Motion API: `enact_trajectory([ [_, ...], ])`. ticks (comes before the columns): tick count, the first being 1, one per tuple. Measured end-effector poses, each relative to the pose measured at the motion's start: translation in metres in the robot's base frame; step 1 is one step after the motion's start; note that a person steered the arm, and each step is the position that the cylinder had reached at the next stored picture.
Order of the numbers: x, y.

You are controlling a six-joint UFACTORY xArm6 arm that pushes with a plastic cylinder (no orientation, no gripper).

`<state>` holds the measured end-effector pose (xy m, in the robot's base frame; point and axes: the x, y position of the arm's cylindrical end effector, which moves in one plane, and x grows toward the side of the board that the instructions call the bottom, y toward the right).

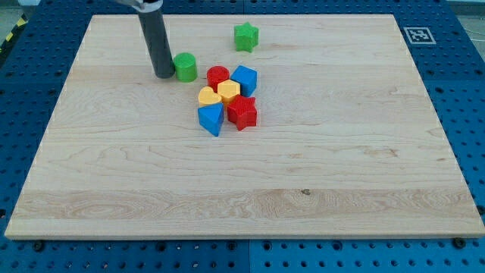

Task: Place the green circle to the left of the green star

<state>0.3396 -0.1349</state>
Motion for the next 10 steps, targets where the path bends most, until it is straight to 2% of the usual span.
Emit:
enact_trajectory([
  [1,-0.013,0.011],
  [3,0.045,0.012],
  [4,0.045,0.032],
  [6,0.010,0.052],
  [10,-0.006,0.048],
])
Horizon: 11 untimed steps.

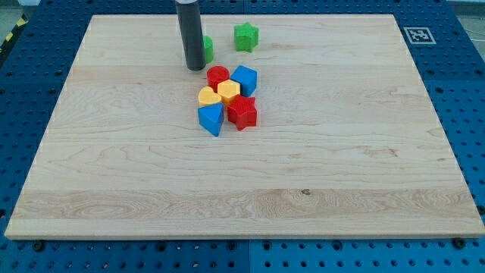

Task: Place the green circle to the left of the green star

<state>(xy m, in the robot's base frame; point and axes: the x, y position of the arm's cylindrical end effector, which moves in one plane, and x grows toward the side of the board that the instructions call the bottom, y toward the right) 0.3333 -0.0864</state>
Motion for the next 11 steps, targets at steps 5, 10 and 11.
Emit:
enact_trajectory([
  [5,-0.043,-0.007],
  [10,-0.070,0.007],
  [11,-0.070,0.007],
])
